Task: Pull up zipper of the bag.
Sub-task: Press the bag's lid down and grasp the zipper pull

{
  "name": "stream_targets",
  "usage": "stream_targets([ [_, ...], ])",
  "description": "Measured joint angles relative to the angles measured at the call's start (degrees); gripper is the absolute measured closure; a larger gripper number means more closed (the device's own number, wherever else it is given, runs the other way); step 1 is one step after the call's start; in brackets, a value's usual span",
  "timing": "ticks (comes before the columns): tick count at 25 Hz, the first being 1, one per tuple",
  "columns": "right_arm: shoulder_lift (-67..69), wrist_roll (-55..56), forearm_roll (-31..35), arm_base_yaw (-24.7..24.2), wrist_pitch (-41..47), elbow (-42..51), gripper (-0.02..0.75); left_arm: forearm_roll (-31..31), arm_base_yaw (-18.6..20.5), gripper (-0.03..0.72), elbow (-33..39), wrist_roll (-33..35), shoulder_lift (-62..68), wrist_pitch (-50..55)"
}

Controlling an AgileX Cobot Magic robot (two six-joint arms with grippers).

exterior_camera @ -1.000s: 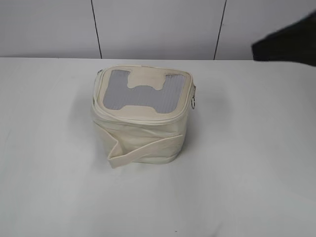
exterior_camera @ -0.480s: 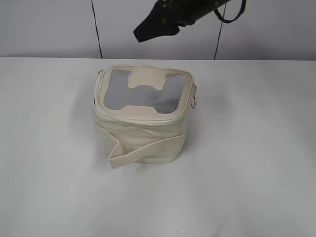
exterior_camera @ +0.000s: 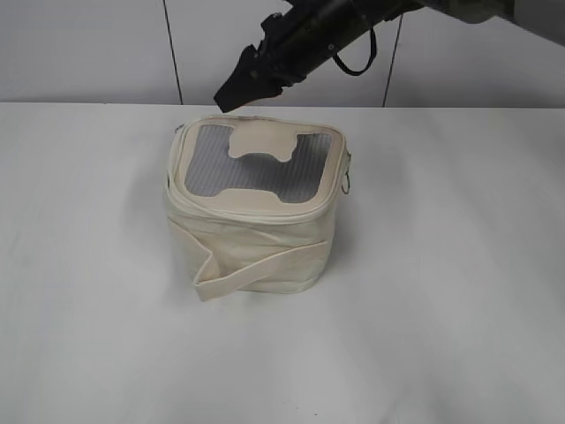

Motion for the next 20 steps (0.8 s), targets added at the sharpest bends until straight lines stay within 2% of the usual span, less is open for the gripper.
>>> stream_targets([
  [10, 3.0, 2.1, -0.7, 0.0, 0.7, -0.5, 0.373, 0.0, 0.0, 0.528, 0.0, 0.0, 0.0, 0.0],
  [14, 3.0, 2.6, -1.8, 0.0, 3.1, -0.5, 0.504, 0.0, 0.0, 0.526, 0.0, 0.0, 1.3, 0.0],
  [18, 3.3, 3.0, -2.3, 0.1, 3.7, -0.7, 0.673, 0.0, 0.0, 0.522, 0.0, 0.0, 4.6, -0.2],
  [20, 3.4, 3.1, -2.5, 0.1, 3.9, -1.1, 0.685, 0.0, 0.0, 0.516, -0.1, 0.1, 6.5, -0.3],
])
